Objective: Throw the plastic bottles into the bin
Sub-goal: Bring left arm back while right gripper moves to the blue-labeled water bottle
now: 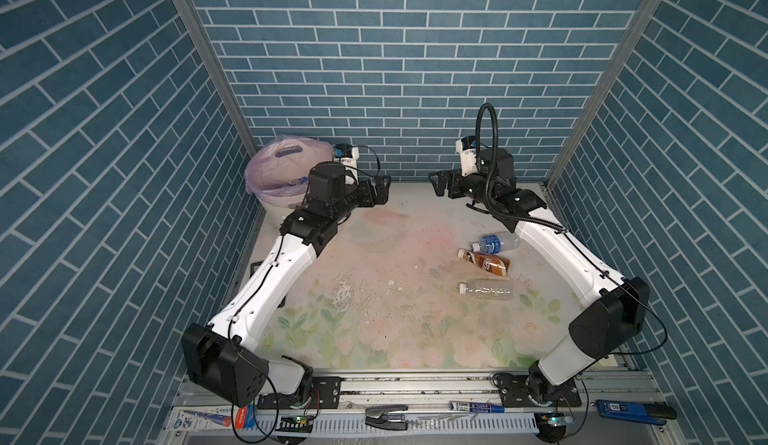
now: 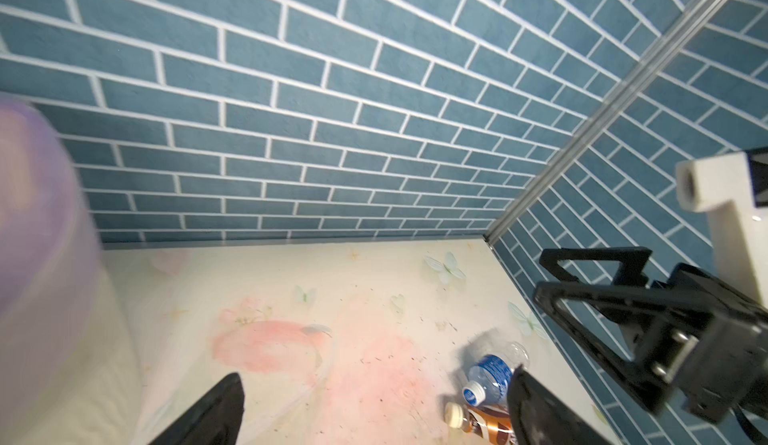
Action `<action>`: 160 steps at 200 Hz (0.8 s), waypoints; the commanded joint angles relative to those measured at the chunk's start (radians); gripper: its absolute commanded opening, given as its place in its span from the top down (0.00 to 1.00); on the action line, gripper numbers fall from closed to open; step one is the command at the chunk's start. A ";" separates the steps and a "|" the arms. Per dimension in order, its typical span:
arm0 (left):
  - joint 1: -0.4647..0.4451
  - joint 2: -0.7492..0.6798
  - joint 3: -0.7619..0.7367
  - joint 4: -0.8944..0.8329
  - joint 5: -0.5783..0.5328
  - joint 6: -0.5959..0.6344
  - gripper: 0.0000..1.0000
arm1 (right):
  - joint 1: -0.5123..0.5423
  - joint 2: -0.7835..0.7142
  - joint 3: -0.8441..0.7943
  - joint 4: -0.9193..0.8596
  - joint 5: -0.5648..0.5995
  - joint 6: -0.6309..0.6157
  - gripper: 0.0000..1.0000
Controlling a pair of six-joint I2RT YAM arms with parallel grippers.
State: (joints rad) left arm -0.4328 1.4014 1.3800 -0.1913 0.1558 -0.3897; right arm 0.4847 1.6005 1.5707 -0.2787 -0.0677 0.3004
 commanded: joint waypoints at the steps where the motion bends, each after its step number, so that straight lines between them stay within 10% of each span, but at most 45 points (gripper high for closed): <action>1: -0.052 0.046 -0.036 0.075 0.035 -0.046 0.01 | -0.063 -0.092 -0.113 -0.102 0.152 0.082 0.01; 71: -0.239 0.233 -0.044 0.179 0.114 -0.159 0.01 | -0.250 -0.273 -0.460 -0.155 0.150 0.177 0.01; 160: -0.278 0.254 -0.054 0.166 0.125 -0.163 0.01 | -0.435 -0.127 -0.526 -0.102 0.029 0.425 0.01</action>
State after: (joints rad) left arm -0.7094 1.6749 1.3430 -0.0319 0.2745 -0.5510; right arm 0.0643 1.4429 1.0798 -0.4042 -0.0055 0.6155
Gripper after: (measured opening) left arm 0.994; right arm 0.992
